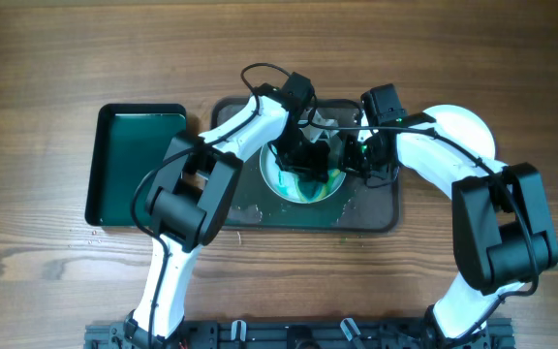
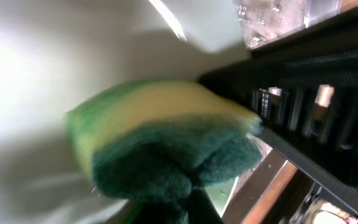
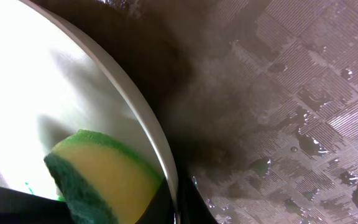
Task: Clean dirty plates on tray and stack at the side
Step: 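Scrub the third plate with the sponge in the left gripper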
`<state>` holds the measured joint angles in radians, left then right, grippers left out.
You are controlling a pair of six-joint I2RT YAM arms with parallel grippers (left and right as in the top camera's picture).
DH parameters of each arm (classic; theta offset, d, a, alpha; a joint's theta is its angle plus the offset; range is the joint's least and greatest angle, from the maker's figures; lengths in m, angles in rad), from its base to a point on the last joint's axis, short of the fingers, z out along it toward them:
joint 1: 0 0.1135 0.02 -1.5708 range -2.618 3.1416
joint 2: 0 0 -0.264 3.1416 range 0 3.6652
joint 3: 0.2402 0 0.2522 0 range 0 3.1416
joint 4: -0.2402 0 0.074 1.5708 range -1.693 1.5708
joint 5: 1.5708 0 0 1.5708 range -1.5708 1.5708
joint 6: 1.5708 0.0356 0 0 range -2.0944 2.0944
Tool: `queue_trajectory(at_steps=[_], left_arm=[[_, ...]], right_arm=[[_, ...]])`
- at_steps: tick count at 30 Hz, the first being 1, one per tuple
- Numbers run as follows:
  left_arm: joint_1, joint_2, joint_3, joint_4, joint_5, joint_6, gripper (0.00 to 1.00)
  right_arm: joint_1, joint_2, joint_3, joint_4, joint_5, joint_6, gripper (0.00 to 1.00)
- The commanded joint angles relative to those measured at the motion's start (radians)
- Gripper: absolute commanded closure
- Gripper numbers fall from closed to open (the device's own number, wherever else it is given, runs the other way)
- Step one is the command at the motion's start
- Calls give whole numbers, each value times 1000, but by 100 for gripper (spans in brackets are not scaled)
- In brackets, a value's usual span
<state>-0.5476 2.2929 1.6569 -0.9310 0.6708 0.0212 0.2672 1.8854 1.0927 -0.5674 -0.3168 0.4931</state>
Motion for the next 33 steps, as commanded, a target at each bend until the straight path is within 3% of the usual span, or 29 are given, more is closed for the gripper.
queue_trajectory(at_steps=[1, 2, 7, 10, 12, 14, 15, 17, 18, 21, 22, 24, 25, 27, 28, 33], left_arm=[[51, 39, -34, -43, -505, -368, 96], [74, 24, -34, -67, -646, -447, 96], [81, -45, -34, -87, -1019, -590, 96], [44, -46, -34, -77, -1141, -610, 96], [15, -46, -34, -40, -1051, -574, 96], [-2, -46, -34, 16, -721, -397, 96], [-3, -46, -34, 49, -459, -261, 96], [-3, -46, -34, 80, -138, -75, 96], [-3, -46, -34, 90, -38, 5, 96], [9, -46, -34, 131, -25, 53, 96], [17, -46, -34, 143, -58, 38, 96], [37, -46, -34, 157, -301, -173, 96], [50, -46, -34, 130, -562, -370, 96], [55, -46, -34, 25, -909, -597, 96], [55, -46, -34, -28, -1014, -673, 96], [40, -46, -34, -85, -1065, -718, 96]], right_arm=[[17, 10, -20, 10, -7, 0, 96], [17, 10, -21, 10, -6, 1, 96], [17, 26, -22, 9, 0, 7, 96], [17, 26, -22, 10, 0, 6, 96], [17, 26, -22, 9, 0, 6, 96], [17, 26, -22, 9, 0, 6, 96], [17, 26, -22, 9, 0, 5, 96], [17, 26, -22, 9, 0, 5, 96], [17, 26, -22, 9, 0, 5, 96], [17, 26, -22, 9, 0, 4, 96], [17, 26, -22, 9, 0, 4, 96], [17, 26, -22, 9, 0, 4, 96], [17, 26, -22, 9, 0, 4, 96], [17, 26, -22, 9, 0, 4, 96], [17, 26, -22, 9, 0, 4, 96], [17, 26, -22, 10, 0, 5, 96]])
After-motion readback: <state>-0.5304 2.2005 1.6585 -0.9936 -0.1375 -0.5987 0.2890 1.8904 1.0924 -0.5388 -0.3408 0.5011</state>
